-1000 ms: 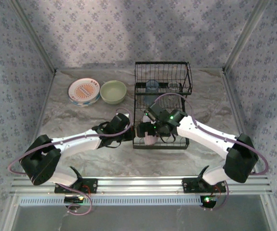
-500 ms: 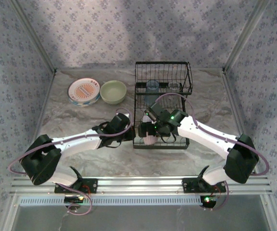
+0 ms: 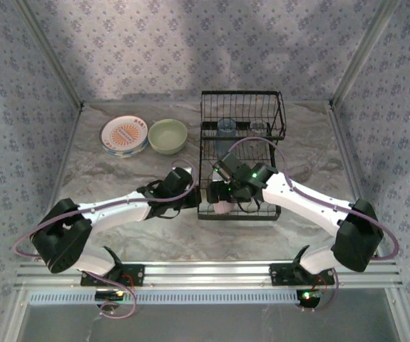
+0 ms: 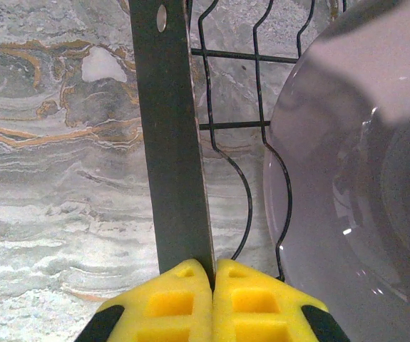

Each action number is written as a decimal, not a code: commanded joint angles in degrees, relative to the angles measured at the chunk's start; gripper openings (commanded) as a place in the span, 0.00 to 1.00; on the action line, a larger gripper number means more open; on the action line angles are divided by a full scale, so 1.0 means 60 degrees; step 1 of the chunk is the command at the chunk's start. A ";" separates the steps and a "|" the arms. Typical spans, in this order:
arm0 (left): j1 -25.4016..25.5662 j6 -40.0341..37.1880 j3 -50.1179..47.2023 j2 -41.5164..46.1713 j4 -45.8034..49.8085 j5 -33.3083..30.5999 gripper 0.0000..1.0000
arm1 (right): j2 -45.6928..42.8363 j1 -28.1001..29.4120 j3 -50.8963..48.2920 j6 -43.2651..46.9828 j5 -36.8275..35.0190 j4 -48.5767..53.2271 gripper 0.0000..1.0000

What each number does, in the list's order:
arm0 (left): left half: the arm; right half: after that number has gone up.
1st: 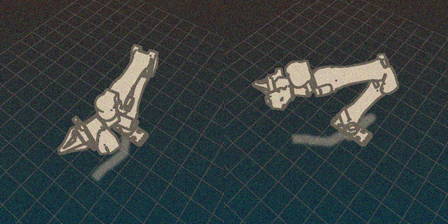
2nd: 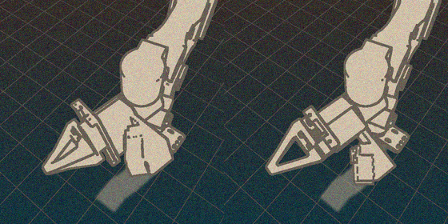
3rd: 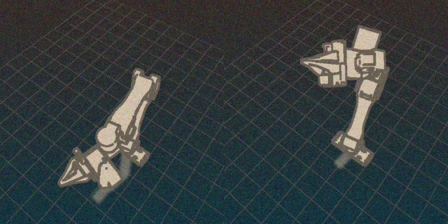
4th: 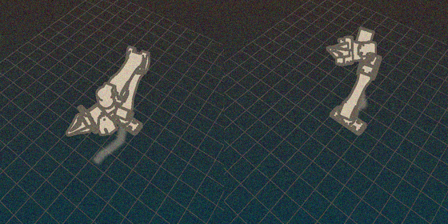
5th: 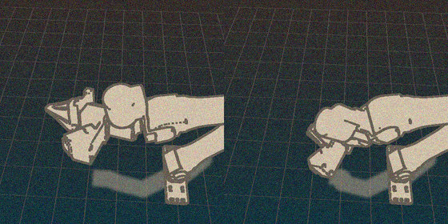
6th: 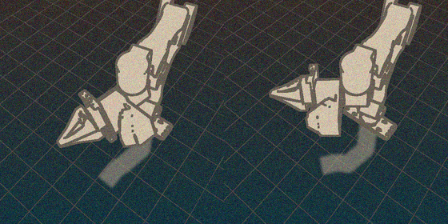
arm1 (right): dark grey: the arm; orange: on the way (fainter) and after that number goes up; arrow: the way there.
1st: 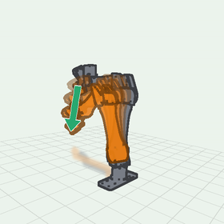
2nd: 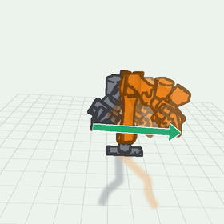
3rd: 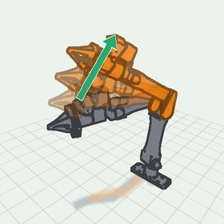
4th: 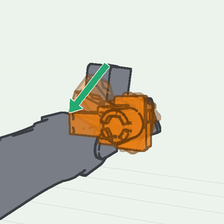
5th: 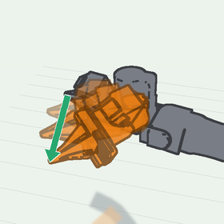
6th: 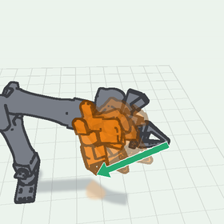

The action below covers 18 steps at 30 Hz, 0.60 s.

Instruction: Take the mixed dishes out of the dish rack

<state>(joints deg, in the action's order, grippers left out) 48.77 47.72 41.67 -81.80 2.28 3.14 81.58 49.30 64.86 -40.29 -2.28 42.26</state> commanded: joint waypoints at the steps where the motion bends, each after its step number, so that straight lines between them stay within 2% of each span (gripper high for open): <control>1: 0.0267 -0.0095 -0.0149 -0.0571 0.0044 0.0488 0.00 | -0.0166 0.0100 0.0387 0.0076 -0.0711 0.0398 0.79; 18: 0.0324 0.0036 -0.0106 -0.0783 0.0029 0.0299 0.00 | 0.0008 0.0715 0.1117 0.0168 -0.2438 0.1363 0.73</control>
<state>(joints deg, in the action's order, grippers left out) 49.60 48.77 42.26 -83.48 -0.19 2.92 82.02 53.08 68.29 -39.86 -11.86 48.86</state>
